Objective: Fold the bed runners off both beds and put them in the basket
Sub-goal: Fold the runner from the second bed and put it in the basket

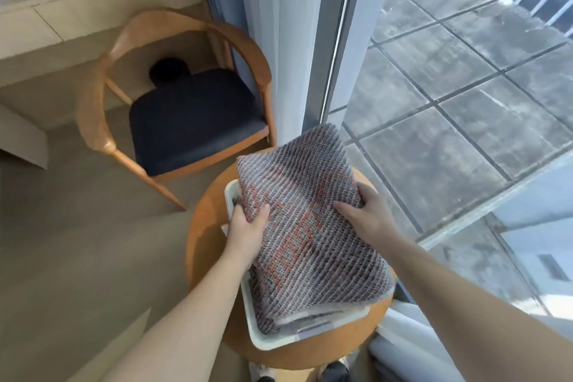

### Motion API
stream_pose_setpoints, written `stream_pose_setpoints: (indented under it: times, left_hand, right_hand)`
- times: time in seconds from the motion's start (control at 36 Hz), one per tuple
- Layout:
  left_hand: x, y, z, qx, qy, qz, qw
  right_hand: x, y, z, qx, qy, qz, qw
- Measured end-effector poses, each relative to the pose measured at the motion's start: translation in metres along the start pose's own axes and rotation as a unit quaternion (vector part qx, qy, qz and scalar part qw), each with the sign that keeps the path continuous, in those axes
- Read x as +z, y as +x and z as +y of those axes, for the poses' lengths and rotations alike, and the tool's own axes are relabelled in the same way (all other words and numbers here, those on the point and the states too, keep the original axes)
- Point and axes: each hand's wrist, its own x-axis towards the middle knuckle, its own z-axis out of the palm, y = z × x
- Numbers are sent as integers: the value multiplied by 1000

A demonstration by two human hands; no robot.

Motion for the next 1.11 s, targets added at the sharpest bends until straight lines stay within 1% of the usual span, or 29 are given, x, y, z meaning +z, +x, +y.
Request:
stream_pose_setpoints:
  times: [0.06,0.17,0.19,0.33,0.42,0.53,0.58,0.64,0.69,0.72,0.75,0.81,0.86,0.92,0.97,1.0,1.06,1.11]
  left_hand:
    - [-3,-4,-17,-25,-13,3,1000]
    - [-1,-6,-47,-69,-26,41,996]
    - [1,-5,-53,-69,-43,49,995]
    - [17,12,-86,-120,-146,47,981]
    - [32,32,-120,-168,-175,37,969]
    - [34,21,-91,-189,-255,-6,948]
    - [35,21,-86,-180,-253,17,950]
    - [32,16,-80,-143,-178,64,971]
    - [27,10,-77,-66,-27,94,993]
    - [25,7,-75,-28,45,107,993]
    - [23,5,-76,8,87,122,989]
    - [19,3,-76,66,115,147,980]
    - [14,6,-77,95,144,170,970]
    - [11,10,-79,129,183,175,959]
    - [15,13,-77,181,249,157,938]
    - [18,14,-73,214,292,135,922]
    - [28,16,-63,266,387,80,879]
    - [39,16,-60,288,485,12,826]
  right_hand:
    - [14,-5,7,13,-24,-12,1000]
    - [38,-7,30,40,-55,-27,997]
    - [42,-7,35,48,-53,-30,997]
    - [56,-2,49,64,-47,-32,996]
    - [55,-2,56,77,-56,-31,995]
    - [50,-2,61,84,-57,-22,995]
    - [51,-1,61,83,-63,-19,994]
    - [54,-1,60,75,-78,-20,994]
    - [60,-2,59,66,-85,-24,994]
    - [62,-2,58,60,-92,-25,994]
    - [65,-2,59,50,-117,-24,992]
    - [69,0,63,19,-216,-15,976]
    - [72,3,67,-36,-301,-2,953]
    - [75,7,69,-89,-370,-14,925]
    - [78,15,70,-115,-412,-37,903]
    - [80,21,69,-127,-415,-41,900]
    - [84,36,64,-163,-413,-35,895]
    - [91,57,59,-197,-424,-33,883]
